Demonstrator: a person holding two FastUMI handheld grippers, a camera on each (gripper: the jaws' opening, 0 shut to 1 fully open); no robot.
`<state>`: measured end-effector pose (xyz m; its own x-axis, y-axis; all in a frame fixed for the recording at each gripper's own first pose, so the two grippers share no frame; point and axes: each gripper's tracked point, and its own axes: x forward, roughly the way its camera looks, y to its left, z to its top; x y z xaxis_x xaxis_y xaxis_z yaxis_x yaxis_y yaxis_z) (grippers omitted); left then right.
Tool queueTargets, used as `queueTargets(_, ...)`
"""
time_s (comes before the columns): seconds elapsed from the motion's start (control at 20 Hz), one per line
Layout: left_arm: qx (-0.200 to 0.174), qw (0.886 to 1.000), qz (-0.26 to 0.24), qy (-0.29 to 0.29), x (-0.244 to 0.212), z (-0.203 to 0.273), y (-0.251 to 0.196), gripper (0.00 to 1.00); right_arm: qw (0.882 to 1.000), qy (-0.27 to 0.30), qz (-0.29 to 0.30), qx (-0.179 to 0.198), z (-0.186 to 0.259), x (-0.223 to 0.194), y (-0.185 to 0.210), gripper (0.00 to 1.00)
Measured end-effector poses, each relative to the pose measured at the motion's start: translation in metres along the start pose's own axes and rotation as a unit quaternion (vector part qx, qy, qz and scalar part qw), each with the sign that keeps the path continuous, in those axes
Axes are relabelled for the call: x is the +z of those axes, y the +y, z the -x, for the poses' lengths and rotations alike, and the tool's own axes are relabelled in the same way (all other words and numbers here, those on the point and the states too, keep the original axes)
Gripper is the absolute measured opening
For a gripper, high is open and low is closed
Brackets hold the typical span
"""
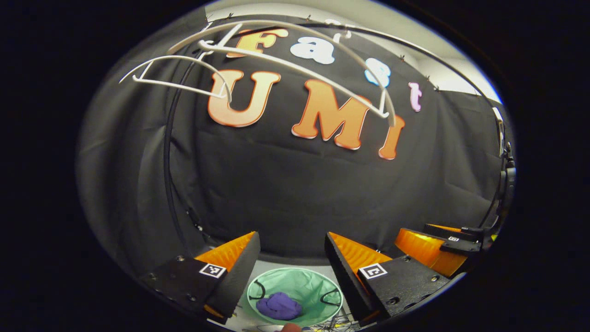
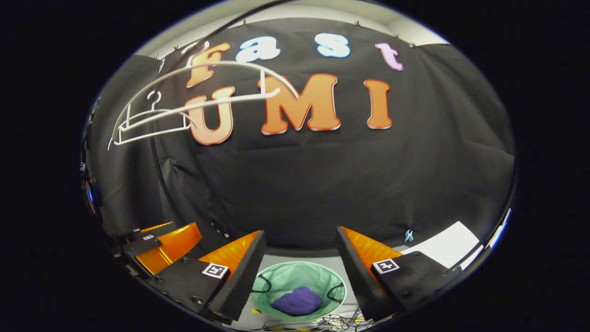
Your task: Grasp the clothes on the hanger with both hands and then place them into the laundry hamper below.
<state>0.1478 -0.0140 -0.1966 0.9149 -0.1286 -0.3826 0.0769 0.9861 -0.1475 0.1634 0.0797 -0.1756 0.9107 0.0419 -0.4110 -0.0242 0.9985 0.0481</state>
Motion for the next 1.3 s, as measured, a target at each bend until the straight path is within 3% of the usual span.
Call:
queueTargets(0.1,-0.015,1.000,-0.006,-0.018,0.014,0.007,-0.001,0.95,0.999,-0.028,-0.013,-0.008,0.018,0.018,-0.001,0.98)
queueTargets(0.15,-0.020,1.000,-0.010,-0.020,0.017,0.013,-0.002,0.90,0.999,-0.042,-0.020,-0.006,0.028,0.026,0.001,1.00)
queueTargets(0.25,-0.020,0.999,-0.009,-0.029,0.025,0.023,-0.004,0.90,0.998,-0.059,-0.020,0.002,0.055,0.030,-0.001,0.94)
queueTargets(0.3,-0.017,0.999,-0.009,-0.040,0.032,0.031,-0.006,0.90,0.997,-0.070,-0.017,0.006,0.060,0.035,-0.003,0.98)
queueTargets(0.35,-0.010,0.998,-0.010,-0.054,0.039,0.041,-0.008,0.90,0.997,-0.081,-0.012,0.010,0.067,0.041,-0.007,0.89)
queueTargets(0.4,0.000,0.998,-0.012,-0.069,0.047,0.049,-0.009,0.85,0.996,-0.092,-0.006,0.016,0.075,0.046,-0.012,0.89)
queueTargets(0.45,0.010,0.996,-0.013,-0.084,0.052,0.058,-0.013,0.90,0.994,-0.103,0.000,0.021,0.083,0.051,-0.016,0.89)
queueTargets(0.65,0.033,0.992,-0.030,-0.114,0.064,0.091,-0.032,0.90,0.990,-0.134,0.031,0.038,0.121,0.067,-0.044,0.89)
queueTargets(0.7,0.036,0.992,-0.034,-0.116,0.064,0.100,-0.041,0.84,0.989,-0.139,0.034,0.044,0.131,0.071,-0.049,0.89)
queueTargets(0.8,0.045,0.990,-0.038,-0.127,0.066,0.116,-0.057,0.84,0.987,-0.145,0.032,0.056,0.149,0.074,-0.059,0.89)
queueTargets(0.85,0.048,0.989,-0.035,-0.135,0.070,0.123,-0.063,0.90,0.986,-0.150,0.029,0.062,0.157,0.076,-0.064,0.89)
queueTargets(0.95,0.053,0.987,-0.032,-0.150,0.075,0.135,-0.075,0.84,0.985,-0.157,0.021,0.068,0.173,0.076,-0.076,0.89)
queueTargets(1.15,0.056,0.983,-0.033,-0.171,0.084,0.164,-0.093,0.90,0.986,-0.154,0.011,0.069,0.194,0.069,-0.095,0.98)
queueTargets(1.3,0.053,0.981,-0.025,-0.183,0.089,0.177,-0.107,0.86,0.985,-0.161,0.007,0.067,0.210,0.071,-0.109,0.98)
